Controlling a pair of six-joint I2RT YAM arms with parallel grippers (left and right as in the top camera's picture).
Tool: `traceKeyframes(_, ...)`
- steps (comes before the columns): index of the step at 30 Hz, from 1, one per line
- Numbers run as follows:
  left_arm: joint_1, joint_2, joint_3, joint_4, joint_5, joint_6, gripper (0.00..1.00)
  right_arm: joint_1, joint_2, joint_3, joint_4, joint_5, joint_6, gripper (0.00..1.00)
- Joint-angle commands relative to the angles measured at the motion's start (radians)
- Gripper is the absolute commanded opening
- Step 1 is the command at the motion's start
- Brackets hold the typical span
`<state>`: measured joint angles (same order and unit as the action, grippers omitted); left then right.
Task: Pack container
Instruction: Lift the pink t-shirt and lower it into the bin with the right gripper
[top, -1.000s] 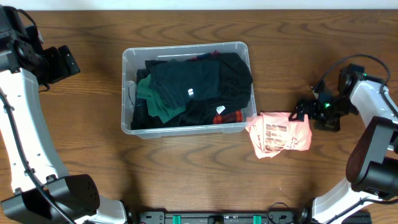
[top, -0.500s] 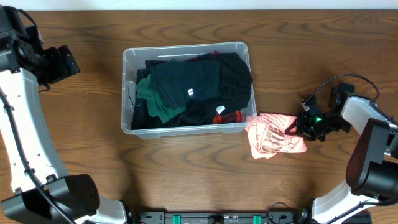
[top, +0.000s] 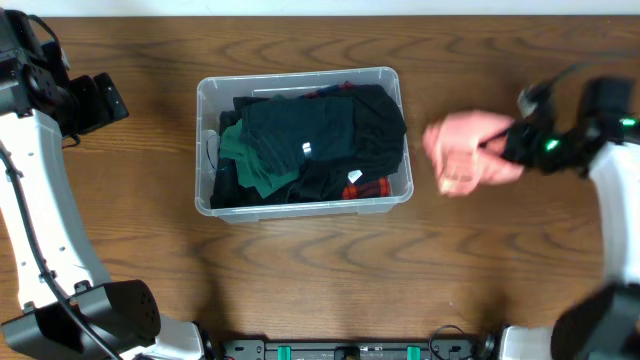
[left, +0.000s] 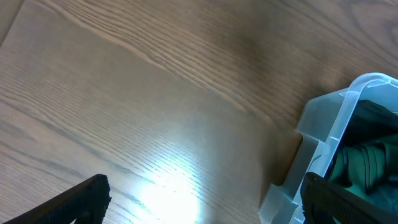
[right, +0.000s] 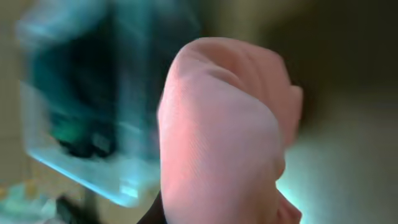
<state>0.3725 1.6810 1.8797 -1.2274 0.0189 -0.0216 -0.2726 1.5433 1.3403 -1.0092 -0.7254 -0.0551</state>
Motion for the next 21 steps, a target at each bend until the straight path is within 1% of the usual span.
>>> traceKeyframes(1,0.003,-0.013,-0.008,-0.003,-0.008,0.01,0.98,0.032,-0.109,0.12,0.048,-0.182,0.088,0.01)
traceKeyframes(3,0.003,-0.013,-0.008,-0.003,-0.008,0.01,0.98,0.061,-0.136,0.159,0.131,-0.25,0.154,0.01)
traceKeyframes(4,0.003,-0.013,-0.008,-0.003,-0.008,0.01,0.98,0.09,-0.148,0.167,0.208,-0.303,0.209,0.01)
traceKeyframes(6,0.003,-0.013,-0.008,-0.003,-0.008,0.01,0.98,0.138,-0.152,0.167,0.301,-0.342,0.286,0.01)
traceKeyframes(10,0.003,-0.013,-0.008,-0.003,-0.008,0.01,0.98,0.3,-0.129,0.162,0.456,-0.332,0.404,0.01)
traceKeyframes(14,0.003,-0.013,-0.008,-0.003,-0.008,0.01,0.98,0.497,-0.071,0.162,0.573,-0.246,0.52,0.01)
traceKeyframes(17,0.003,-0.013,-0.008,-0.003,-0.008,0.01,0.98,0.64,-0.009,0.162,0.647,-0.133,0.604,0.01)
traceKeyframes(21,0.003,-0.013,-0.008,-0.003,-0.008,0.01,0.98,0.769,0.073,0.162,0.694,0.005,0.704,0.01)
